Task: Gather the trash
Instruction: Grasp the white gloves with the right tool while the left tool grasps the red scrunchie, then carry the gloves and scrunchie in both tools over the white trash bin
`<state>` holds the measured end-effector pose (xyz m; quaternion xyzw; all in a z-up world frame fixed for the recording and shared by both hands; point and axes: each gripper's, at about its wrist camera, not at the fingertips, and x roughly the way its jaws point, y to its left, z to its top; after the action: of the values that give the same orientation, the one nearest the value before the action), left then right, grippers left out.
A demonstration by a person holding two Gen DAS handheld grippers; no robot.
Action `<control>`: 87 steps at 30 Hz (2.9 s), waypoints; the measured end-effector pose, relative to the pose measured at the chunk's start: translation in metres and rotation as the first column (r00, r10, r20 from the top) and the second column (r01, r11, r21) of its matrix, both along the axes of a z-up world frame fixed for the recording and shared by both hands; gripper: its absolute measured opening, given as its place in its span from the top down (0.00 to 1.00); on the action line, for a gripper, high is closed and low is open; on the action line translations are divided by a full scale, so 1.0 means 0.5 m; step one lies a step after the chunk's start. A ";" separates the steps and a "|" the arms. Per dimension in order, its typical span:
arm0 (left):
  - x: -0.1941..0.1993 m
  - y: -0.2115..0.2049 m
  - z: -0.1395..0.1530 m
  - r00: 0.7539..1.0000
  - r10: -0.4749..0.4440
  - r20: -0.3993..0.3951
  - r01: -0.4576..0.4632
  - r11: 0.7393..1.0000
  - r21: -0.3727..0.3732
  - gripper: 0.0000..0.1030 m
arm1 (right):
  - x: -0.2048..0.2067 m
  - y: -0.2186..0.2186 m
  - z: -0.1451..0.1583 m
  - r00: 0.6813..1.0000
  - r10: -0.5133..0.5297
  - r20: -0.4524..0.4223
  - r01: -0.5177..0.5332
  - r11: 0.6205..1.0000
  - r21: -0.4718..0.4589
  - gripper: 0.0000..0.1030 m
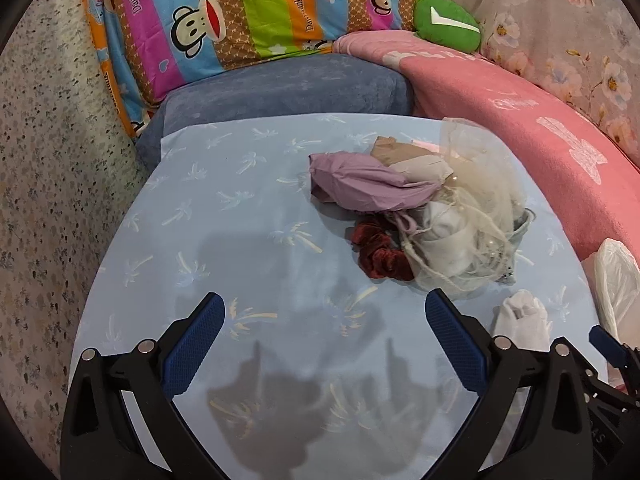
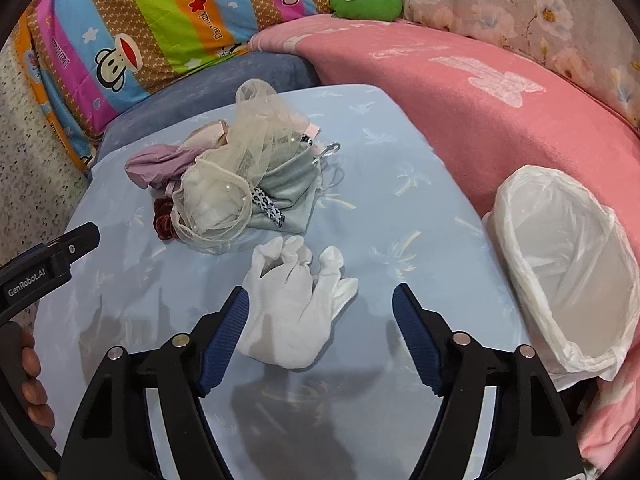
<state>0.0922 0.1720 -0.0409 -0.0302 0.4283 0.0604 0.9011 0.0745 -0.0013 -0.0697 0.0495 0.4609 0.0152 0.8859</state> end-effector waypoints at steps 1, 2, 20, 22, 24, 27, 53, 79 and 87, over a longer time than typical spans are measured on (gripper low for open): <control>0.003 0.006 -0.004 1.000 0.002 -0.004 -0.002 1.000 -0.006 0.07 | 0.006 0.002 -0.010 1.000 0.004 -0.012 -0.004 1.000 0.002 0.39; 0.008 0.013 -0.010 1.000 0.005 -0.013 -0.005 1.000 -0.016 0.07 | 0.012 0.005 -0.019 1.000 0.008 -0.024 -0.008 1.000 0.001 0.43; 0.066 0.034 -0.070 0.994 -0.021 -0.103 0.005 0.988 -0.152 0.07 | 0.037 0.040 -0.079 0.991 0.069 -0.116 -0.069 0.998 0.010 0.84; 0.073 0.048 -0.072 0.994 0.001 -0.106 -0.019 0.986 -0.163 0.07 | 0.040 0.044 -0.074 0.991 0.075 -0.111 -0.074 0.997 0.013 0.85; 0.085 0.057 -0.073 0.994 0.018 -0.107 -0.036 0.985 -0.168 0.10 | 0.044 0.048 -0.066 0.992 0.078 -0.101 -0.076 0.997 0.020 0.86; 0.111 0.060 -0.076 0.993 0.020 -0.112 -0.043 0.979 -0.201 0.13 | 0.056 0.055 -0.053 0.993 0.083 -0.089 -0.081 0.996 0.024 0.86; 0.040 0.032 0.014 0.995 -0.102 -0.017 0.094 0.956 -0.277 0.91 | 0.019 0.029 0.068 0.997 0.052 0.053 -0.054 0.998 0.040 0.86; -0.051 -0.340 0.254 0.802 -0.529 0.277 0.582 0.797 -0.164 0.90 | -0.157 -0.316 0.338 0.895 -0.248 0.370 0.239 0.968 0.069 0.86; -0.051 -0.481 0.257 0.718 -0.642 0.270 0.693 0.695 -0.190 0.90 | -0.190 -0.451 0.326 0.855 -0.370 0.364 0.366 0.927 0.083 0.85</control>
<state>0.0666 -0.0683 0.0875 -0.0035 0.3293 -0.3359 0.8825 -0.0207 -0.2266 0.0935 0.1377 0.2661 -0.1429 0.9433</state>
